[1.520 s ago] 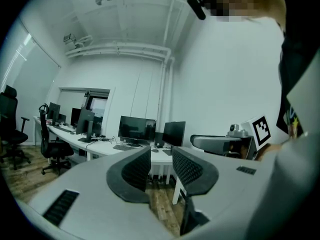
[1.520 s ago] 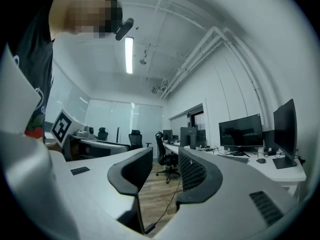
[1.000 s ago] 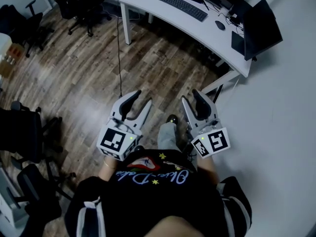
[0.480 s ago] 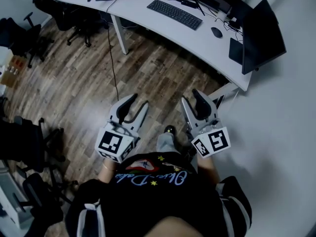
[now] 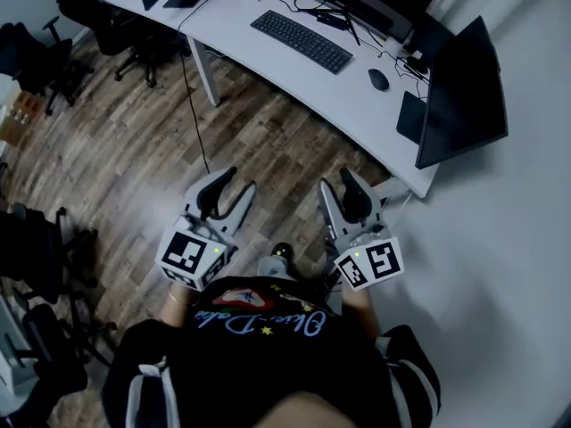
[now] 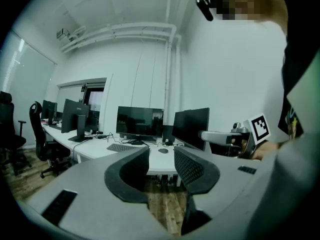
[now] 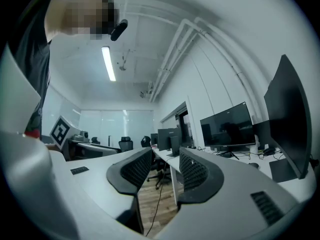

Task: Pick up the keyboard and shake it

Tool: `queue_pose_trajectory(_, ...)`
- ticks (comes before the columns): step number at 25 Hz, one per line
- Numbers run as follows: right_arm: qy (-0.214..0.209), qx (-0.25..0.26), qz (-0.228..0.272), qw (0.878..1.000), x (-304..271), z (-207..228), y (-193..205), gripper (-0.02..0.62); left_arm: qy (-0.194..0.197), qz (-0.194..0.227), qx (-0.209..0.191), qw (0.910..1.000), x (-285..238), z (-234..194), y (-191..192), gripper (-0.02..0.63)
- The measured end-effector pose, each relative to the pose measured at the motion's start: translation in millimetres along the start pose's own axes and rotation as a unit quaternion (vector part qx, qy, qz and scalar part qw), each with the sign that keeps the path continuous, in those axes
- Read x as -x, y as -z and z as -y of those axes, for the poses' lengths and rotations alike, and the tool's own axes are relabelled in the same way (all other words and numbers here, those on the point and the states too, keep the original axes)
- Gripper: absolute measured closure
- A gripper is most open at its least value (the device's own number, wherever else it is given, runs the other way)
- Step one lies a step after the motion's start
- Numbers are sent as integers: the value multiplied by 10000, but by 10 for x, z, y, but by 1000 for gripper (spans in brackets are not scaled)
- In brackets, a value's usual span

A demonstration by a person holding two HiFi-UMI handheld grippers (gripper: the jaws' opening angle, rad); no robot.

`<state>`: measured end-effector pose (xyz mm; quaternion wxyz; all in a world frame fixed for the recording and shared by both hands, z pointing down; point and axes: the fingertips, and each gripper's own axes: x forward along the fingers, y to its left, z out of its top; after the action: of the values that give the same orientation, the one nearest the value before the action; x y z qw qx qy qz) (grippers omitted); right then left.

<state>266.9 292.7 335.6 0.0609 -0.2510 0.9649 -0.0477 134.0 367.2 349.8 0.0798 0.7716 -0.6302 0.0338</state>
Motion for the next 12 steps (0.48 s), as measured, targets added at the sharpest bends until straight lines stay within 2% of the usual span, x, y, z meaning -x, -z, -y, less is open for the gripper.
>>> queue_pose_trajectory(6,-54,-104,-21,9999,-10,311,-9,454,-124,-101,-51,9999,-274,76,-41,471)
queue_pose_trajectory(12,-166,-235,-4,9996,-23,427,34,454,-220,-127,-78,9996,-366,122,-81,471)
